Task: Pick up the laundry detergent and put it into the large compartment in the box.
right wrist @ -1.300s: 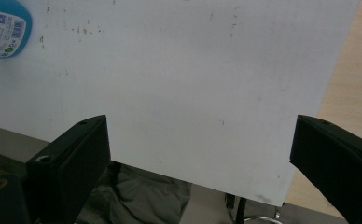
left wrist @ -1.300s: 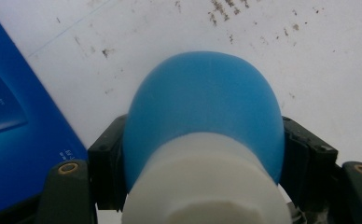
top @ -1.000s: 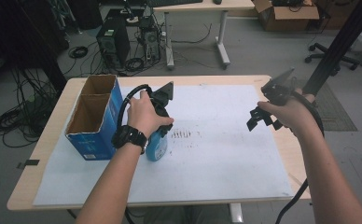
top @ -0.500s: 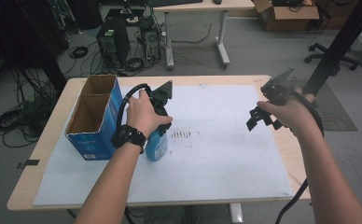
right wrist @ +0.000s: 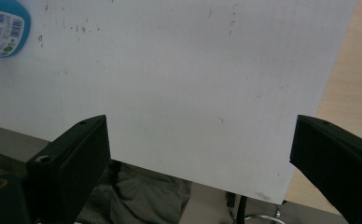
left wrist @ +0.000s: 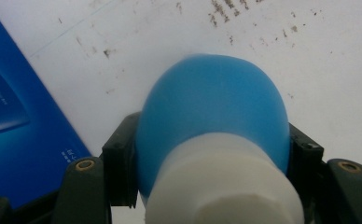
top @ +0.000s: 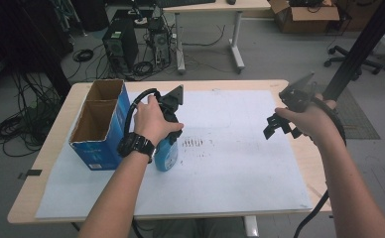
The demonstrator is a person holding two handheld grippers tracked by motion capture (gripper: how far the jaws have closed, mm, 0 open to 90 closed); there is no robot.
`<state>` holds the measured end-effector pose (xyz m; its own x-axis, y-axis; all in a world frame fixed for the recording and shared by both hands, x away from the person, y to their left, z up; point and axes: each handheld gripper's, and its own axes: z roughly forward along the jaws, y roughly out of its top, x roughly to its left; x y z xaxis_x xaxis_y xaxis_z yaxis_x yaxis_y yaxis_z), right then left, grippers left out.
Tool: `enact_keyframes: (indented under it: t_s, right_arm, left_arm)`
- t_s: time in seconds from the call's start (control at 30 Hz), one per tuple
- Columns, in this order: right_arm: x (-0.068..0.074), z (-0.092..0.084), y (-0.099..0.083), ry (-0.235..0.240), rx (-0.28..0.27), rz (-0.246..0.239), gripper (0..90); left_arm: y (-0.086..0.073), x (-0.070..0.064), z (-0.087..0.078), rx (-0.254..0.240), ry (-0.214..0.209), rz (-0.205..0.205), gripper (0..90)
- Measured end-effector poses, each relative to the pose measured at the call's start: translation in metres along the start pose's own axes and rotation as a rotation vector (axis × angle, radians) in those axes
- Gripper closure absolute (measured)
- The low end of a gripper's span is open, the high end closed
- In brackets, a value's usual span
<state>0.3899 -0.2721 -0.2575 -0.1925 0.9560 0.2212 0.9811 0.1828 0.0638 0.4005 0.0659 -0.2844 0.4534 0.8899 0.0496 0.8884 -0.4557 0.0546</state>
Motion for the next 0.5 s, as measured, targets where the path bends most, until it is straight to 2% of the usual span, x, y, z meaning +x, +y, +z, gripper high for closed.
enact_keyframes:
  t_s: [0.23,0.43,0.47,0.5]
  right_arm:
    - [0.0,-0.001,0.0,-0.001,-0.002,0.003,5.1]
    - [0.001,-0.004,0.0,0.001,-0.005,0.0,5.1]
    - [0.001,-0.004,0.0,0.001,-0.005,0.0,5.1]
    - [0.002,-0.005,0.0,0.001,-0.007,-0.001,5.1]
  left_arm:
    - [0.001,-0.001,-0.003,0.004,0.012,0.004,37.3]
    - [0.0,0.003,-0.027,-0.015,-0.009,0.003,37.4]
    - [0.0,0.003,-0.027,-0.015,-0.009,0.003,37.4]
    - [0.0,0.004,-0.036,-0.018,-0.009,0.006,37.4]
